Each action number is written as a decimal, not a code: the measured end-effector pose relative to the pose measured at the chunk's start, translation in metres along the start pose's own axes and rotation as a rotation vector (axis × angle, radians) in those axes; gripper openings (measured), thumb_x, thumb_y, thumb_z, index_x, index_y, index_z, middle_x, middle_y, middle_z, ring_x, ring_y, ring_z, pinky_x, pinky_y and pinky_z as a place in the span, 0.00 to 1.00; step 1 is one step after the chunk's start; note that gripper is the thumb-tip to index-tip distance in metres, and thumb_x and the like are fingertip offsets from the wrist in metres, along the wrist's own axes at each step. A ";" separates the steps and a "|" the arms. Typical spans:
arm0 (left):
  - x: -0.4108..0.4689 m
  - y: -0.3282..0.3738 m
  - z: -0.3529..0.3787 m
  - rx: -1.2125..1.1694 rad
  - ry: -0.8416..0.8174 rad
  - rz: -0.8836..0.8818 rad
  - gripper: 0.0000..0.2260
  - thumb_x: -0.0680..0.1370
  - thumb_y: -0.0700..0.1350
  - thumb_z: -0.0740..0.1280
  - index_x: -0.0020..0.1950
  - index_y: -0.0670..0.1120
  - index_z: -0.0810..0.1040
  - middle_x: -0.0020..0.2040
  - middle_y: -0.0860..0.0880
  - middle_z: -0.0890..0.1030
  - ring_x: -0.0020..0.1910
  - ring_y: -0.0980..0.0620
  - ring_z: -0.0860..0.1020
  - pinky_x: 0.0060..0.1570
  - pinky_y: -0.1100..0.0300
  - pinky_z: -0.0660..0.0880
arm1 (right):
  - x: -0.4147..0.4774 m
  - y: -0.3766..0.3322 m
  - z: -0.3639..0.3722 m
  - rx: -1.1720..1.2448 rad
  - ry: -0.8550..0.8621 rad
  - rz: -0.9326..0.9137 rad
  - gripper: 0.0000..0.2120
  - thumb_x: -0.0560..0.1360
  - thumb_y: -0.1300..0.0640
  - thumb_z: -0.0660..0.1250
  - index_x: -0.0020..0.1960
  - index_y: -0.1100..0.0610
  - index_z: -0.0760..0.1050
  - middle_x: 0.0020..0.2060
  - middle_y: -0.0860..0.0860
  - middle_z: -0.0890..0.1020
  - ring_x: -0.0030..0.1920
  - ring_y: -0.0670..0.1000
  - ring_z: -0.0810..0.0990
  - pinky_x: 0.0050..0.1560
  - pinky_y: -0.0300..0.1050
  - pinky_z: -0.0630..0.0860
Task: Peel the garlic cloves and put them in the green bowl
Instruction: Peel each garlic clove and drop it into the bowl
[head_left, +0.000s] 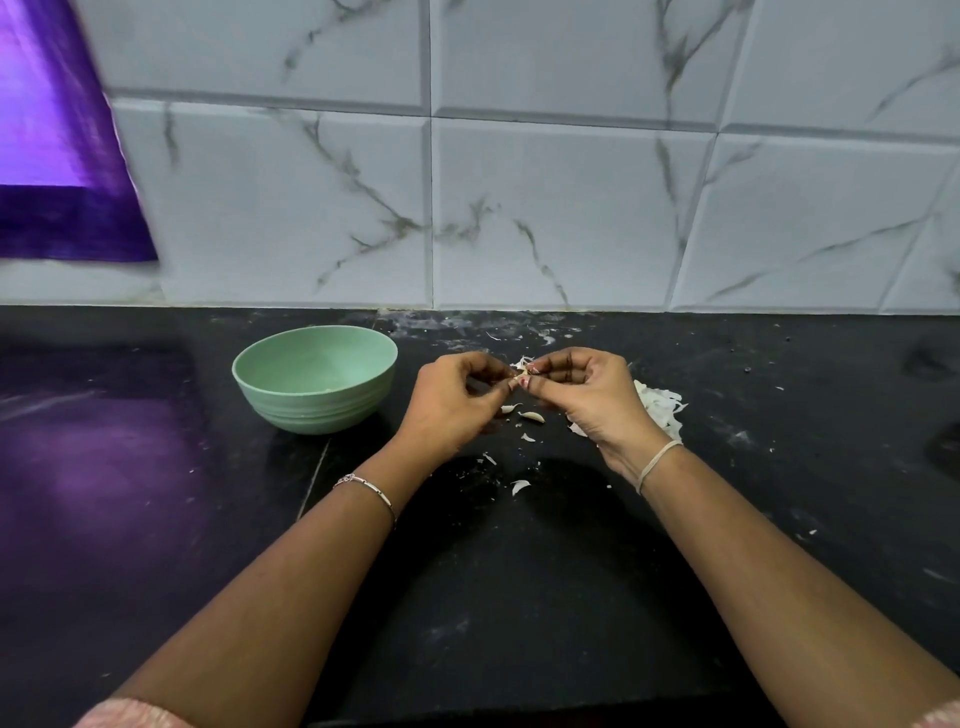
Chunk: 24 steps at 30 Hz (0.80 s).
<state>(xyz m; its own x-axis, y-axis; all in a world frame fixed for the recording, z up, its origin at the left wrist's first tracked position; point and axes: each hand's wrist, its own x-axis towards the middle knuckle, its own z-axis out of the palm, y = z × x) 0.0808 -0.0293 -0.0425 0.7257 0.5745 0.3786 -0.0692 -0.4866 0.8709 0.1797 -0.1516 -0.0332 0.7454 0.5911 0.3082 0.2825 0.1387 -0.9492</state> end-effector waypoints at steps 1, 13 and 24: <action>0.000 0.000 0.000 0.025 -0.010 0.014 0.02 0.75 0.42 0.73 0.45 0.49 0.82 0.38 0.48 0.82 0.35 0.48 0.83 0.33 0.52 0.82 | 0.000 0.000 0.000 0.018 -0.001 0.003 0.07 0.67 0.68 0.76 0.43 0.62 0.80 0.36 0.54 0.83 0.34 0.42 0.80 0.38 0.35 0.79; -0.005 0.006 0.003 0.015 -0.074 -0.016 0.03 0.78 0.44 0.69 0.48 0.45 0.80 0.39 0.43 0.82 0.36 0.47 0.83 0.34 0.51 0.82 | 0.000 -0.004 0.001 0.013 0.013 0.003 0.08 0.68 0.70 0.75 0.41 0.60 0.80 0.37 0.52 0.83 0.35 0.42 0.80 0.39 0.33 0.76; -0.007 0.005 0.004 0.150 -0.078 0.077 0.05 0.78 0.44 0.66 0.43 0.47 0.78 0.34 0.45 0.81 0.33 0.46 0.82 0.36 0.47 0.81 | -0.004 -0.009 0.003 -0.091 0.033 -0.083 0.08 0.67 0.72 0.73 0.42 0.62 0.79 0.36 0.51 0.82 0.32 0.37 0.78 0.34 0.28 0.72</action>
<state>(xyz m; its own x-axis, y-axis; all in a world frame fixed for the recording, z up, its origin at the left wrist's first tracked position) 0.0777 -0.0388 -0.0419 0.7736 0.4819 0.4114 -0.0277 -0.6229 0.7818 0.1729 -0.1530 -0.0263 0.7363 0.5537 0.3891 0.3969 0.1123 -0.9110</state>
